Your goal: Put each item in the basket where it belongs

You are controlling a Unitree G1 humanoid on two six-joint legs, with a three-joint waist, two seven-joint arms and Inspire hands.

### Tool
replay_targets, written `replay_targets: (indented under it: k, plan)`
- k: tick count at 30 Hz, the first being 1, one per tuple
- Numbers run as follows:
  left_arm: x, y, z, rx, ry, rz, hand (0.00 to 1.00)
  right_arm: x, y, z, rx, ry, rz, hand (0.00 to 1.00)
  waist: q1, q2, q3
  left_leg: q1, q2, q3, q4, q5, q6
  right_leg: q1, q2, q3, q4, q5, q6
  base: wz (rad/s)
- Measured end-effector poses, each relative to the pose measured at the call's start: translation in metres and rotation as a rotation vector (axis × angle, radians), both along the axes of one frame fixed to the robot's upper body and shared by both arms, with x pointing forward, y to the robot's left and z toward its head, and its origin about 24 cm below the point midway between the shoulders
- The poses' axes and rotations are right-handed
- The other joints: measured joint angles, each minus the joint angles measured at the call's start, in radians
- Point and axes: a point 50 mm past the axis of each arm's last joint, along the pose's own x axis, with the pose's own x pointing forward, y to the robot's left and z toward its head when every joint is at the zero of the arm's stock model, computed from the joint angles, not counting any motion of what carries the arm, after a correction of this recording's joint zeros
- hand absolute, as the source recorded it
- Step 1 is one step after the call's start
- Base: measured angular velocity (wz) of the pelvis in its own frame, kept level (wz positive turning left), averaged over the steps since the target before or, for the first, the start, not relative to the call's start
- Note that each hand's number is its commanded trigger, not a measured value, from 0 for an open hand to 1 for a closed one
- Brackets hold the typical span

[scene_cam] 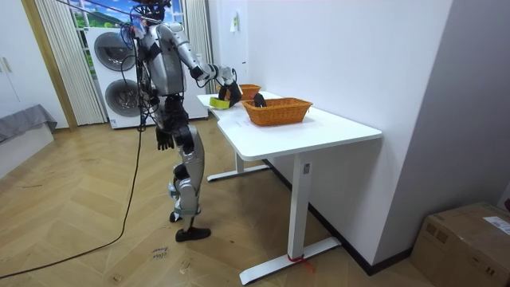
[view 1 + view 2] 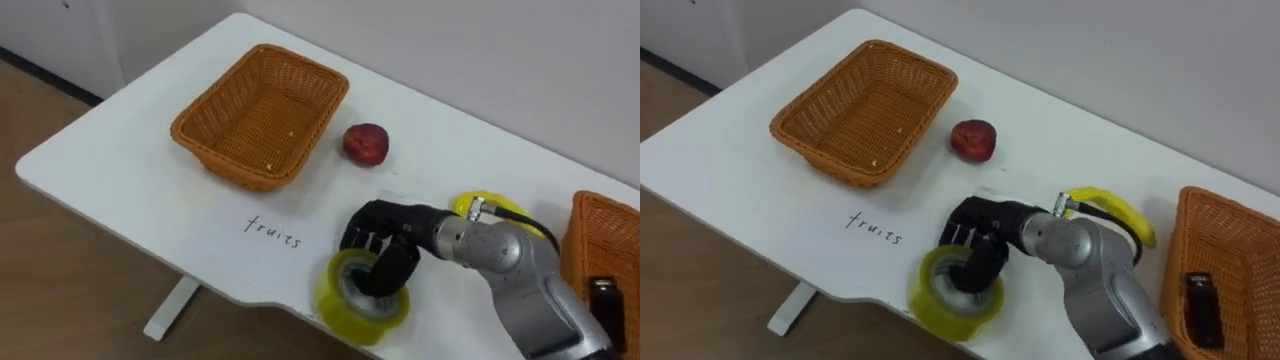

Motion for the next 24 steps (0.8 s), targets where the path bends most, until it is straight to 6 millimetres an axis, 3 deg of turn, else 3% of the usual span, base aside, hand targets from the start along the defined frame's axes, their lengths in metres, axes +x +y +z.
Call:
replay_targets:
  k: [5,9,10,12,14,20,24]
  plan:
    - [-0.002,0.0,0.0,-0.002,-0.038,0.048,0.0,0.006,-0.03,0.019,0.01,-0.11,-0.101,1.0,-0.042,0.007,-0.0012,0.011,0.001,0.023,-0.009,0.001,0.001,-0.002,0.001,0.023,0.001,0.001,0.001,-0.12]
    - [-0.009,-0.002,-0.001,-0.006,-0.052,0.081,0.0,0.007,-0.051,0.048,0.02,-0.28,-0.19,1.0,-0.069,0.025,-0.0111,0.029,0.003,0.043,-0.016,0.0,0.002,0.006,0.001,0.035,0.001,0.002,0.003,-0.11]
    - [-0.01,-0.002,-0.001,-0.006,-0.052,0.084,0.0,0.008,-0.056,0.053,0.022,-0.316,-0.213,1.0,-0.08,0.032,-0.0094,0.038,0.004,0.046,-0.017,0.0,0.003,0.014,0.001,0.036,0.001,0.002,0.003,-0.07]
    - [-0.011,-0.002,-0.001,-0.007,-0.059,0.1,0.0,0.008,-0.063,0.058,0.022,-0.352,-0.253,1.0,-0.09,0.04,-0.0106,0.046,0.007,0.047,-0.019,-0.001,0.003,0.02,0.001,0.04,0.001,0.002,0.003,-0.07]
    - [-0.013,-0.003,-0.001,-0.008,-0.059,0.101,0.0,0.009,-0.07,0.061,0.028,-0.38,-0.292,1.0,-0.099,0.047,-0.0068,0.056,0.009,0.047,-0.019,-0.001,0.004,0.029,0.001,0.041,0.001,0.002,0.004,-0.03]
    - [-0.024,-0.005,-0.001,-0.013,-0.066,0.118,0.0,0.008,-0.089,0.075,0.077,-0.498,-0.401,1.0,-0.138,0.055,-0.0159,0.056,0.006,0.05,-0.015,-0.001,0.005,0.029,-0.001,0.048,0.001,0.002,0.005,0.0]
    - [-0.027,-0.005,-0.001,-0.02,-0.058,0.119,0.0,0.007,-0.1,0.082,0.102,-0.563,-0.479,1.0,-0.148,0.055,-0.0161,0.056,0.005,0.053,-0.014,-0.001,0.005,0.028,-0.002,0.053,0.0,0.001,0.006,0.0]
